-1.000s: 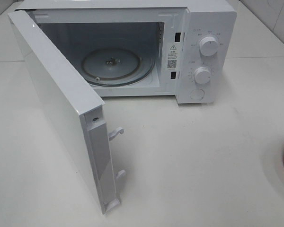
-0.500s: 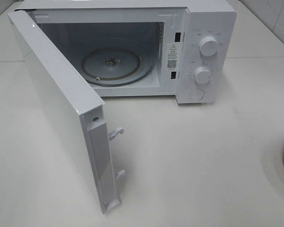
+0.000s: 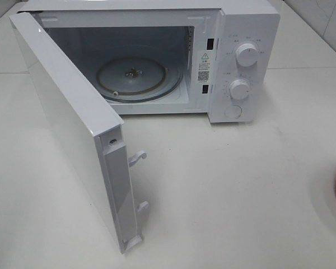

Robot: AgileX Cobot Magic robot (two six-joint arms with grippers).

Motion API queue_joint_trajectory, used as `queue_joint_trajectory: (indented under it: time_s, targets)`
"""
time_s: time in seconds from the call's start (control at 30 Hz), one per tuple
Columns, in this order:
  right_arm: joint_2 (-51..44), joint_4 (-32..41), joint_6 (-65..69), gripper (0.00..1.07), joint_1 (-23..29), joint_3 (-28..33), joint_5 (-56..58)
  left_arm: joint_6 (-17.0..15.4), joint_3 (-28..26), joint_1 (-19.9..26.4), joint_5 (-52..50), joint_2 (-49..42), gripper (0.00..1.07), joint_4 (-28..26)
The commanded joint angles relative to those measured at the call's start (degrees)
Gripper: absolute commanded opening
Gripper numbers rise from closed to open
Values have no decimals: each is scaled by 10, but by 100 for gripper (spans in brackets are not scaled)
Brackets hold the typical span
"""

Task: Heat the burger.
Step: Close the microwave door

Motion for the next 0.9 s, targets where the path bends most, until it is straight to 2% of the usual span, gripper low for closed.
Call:
queue_joint_trajectory:
  time_s: [0.03, 0.07, 0.13, 0.17, 0.23, 0.33, 0.4, 0.47, 0.5, 0.57, 0.6, 0.63, 0.7, 0.73, 0.77, 0.8, 0.87, 0.9]
  targets:
    - [-15, 1, -9, 76, -5, 1, -5, -5, -3, 3, -49, 48, 34, -6]
    - [-15, 1, -9, 76, -5, 1, -5, -5, -3, 3, -49, 48, 34, -6]
    - [-15, 1, -9, 76, -5, 1, -5, -5, -3, 3, -93, 84, 17, -9]
    - [-15, 1, -9, 76, -5, 1, -5, -5, -3, 3, -93, 84, 17, -9]
    - [-15, 1, -9, 76, -5, 1, -5, -5, -3, 3, -147, 115, 2, -11]
    - [-15, 1, -9, 76, -5, 1, -5, -4, -1, 3, -186, 135, 0, -11]
    - [-15, 1, -9, 76, -5, 1, -5, -2, 14, 3, -260, 162, 0, -17]
    - [-15, 1, -9, 76, -5, 1, -5, -2, 20, 3, -286, 171, 0, -20]
    - [-15, 1, -9, 76, -5, 1, -5, -2, 32, 3, -337, 192, 0, -22]
    - [-15, 1, -9, 76, -5, 1, -5, -2, 38, 3, -359, 200, 0, -22]
    - [-15, 1, -9, 76, -5, 1, -5, 2, 55, 3, -415, 222, 0, -22]
    - [-15, 1, -9, 76, -5, 1, -5, 2, 55, 3, -415, 222, 0, -22]
    - [-15, 1, -9, 76, -5, 1, -5, 3, 82, 3, -500, 253, 0, -23]
    - [-15, 1, -9, 76, -5, 1, -5, 3, 82, 3, -500, 253, 0, -23]
    - [-15, 1, -9, 76, -5, 1, -5, 9, 104, 3, -568, 277, 0, -22]
    - [-15, 1, -9, 76, -5, 1, -5, 9, 104, 3, -568, 277, 0, -22]
    - [-15, 1, -9, 76, -5, 1, -5, 9, 135, 3, -657, 308, 0, -19]
    - [-15, 1, -9, 76, -5, 1, -5, 9, 135, 3, -657, 308, 0, -19]
